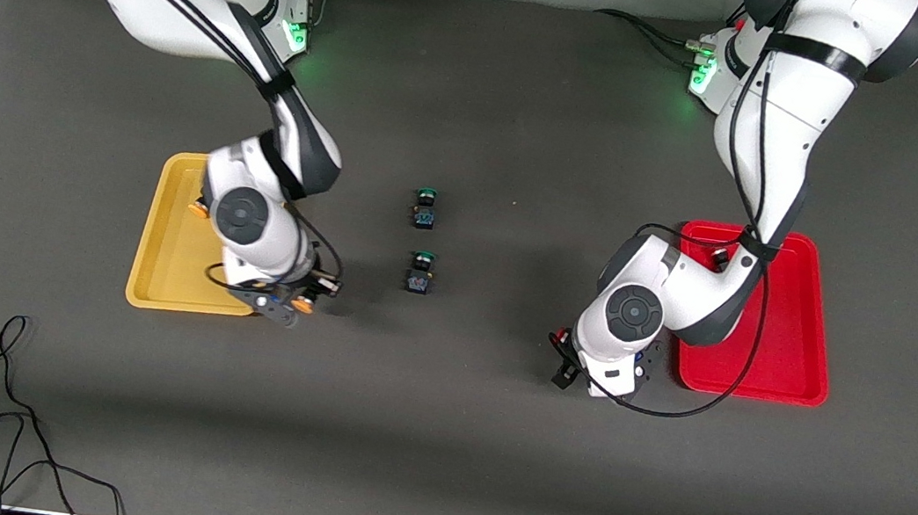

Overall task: Place red and yellow buttons in trays
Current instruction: 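Place the yellow button in the yellow tray while the left gripper lifts the red button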

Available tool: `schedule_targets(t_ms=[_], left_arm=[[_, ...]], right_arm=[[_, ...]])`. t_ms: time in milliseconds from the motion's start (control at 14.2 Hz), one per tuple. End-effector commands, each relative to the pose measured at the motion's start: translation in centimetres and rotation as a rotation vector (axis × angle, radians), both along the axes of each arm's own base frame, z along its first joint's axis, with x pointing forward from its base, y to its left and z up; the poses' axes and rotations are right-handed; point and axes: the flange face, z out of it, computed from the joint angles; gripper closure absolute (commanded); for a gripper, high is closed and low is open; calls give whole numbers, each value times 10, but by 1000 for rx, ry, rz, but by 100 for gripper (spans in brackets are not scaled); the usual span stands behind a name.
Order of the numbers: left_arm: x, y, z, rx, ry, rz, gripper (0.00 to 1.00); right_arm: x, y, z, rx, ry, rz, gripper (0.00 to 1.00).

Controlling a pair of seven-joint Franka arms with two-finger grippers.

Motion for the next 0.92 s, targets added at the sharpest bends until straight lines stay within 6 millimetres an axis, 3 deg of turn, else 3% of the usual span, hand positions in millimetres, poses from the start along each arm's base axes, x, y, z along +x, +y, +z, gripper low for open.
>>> schedule_targets(t_ms=[0,71,141,212,424,494,565,706,847], left_arm=[[-10,1,-6,26,12,6,2],[-8,2,-4,26,8,5,25],[-8,1,-1,35,3,-3,55],[-8,2,-1,41,2,-10,71],[-7,2,6,52,2,-51,73],[-6,5,8,59,14,-79,90],[-6,5,12,65,22,-111,100],[1,12,21,81,52,-165,100],[15,37,46,110,116,-203,100]], right_arm=[[4,-56,45,-38,4,51,94],[3,-79,41,-50,19,80,94],[1,-105,33,-53,35,96,94],[-1,-124,25,-32,47,104,94],[-19,-170,-21,26,63,128,94],[-25,-176,-36,32,58,131,94],[-30,-177,-45,37,64,121,94],[-38,-177,-60,40,77,114,94],[-41,-178,-67,37,76,113,94]])
